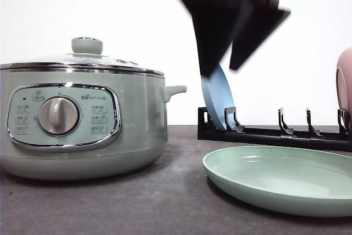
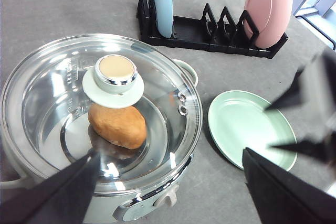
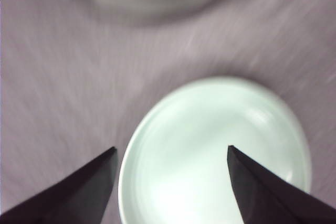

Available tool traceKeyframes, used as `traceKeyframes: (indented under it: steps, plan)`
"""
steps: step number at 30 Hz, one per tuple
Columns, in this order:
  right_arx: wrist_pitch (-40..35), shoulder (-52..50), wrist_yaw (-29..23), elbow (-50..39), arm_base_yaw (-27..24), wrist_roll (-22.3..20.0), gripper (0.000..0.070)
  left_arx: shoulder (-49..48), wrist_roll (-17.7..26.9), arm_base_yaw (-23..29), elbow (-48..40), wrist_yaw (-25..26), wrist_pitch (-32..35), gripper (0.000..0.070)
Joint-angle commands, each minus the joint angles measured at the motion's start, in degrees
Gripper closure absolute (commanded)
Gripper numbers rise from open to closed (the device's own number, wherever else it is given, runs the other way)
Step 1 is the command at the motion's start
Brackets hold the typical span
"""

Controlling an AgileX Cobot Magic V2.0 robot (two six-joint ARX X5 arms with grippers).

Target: Transfer potato from steamer to green plate

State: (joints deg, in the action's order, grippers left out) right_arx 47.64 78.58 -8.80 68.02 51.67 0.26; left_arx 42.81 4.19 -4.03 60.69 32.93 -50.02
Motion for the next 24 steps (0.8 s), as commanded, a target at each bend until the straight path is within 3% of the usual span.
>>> traceKeyframes:
  steps: [1, 9, 13, 16, 24]
  plan:
    - [-1.9, -1.2, 4.0, 1.9, -1.2, -1.5, 0.0283, 0.4, 0.8, -0.1, 1.3, 0.1, 0.3, 0.0146]
    - [-8.7, -8.4, 30.4, 2.4, -12.7, -2.2, 0.0284, 0.4, 0.7, -0.1, 1.3, 0.1, 0.3, 0.0146]
    - [-8.4, -9.5, 39.3, 2.4, -17.1, -2.4, 0.0284, 0.4, 0.7, -0.1, 1.3, 0.1, 0.3, 0.0146]
    - [-7.8, -9.7, 41.7, 2.4, -19.0, -2.5, 0.0284, 0.4, 0.7, -0.1, 1.3, 0.1, 0.3, 0.0146]
    - [-7.3, -9.7, 41.8, 2.4, -19.4, -2.9, 0.0284, 0.4, 0.7, -0.1, 1.3, 0.1, 0.2, 0.0146]
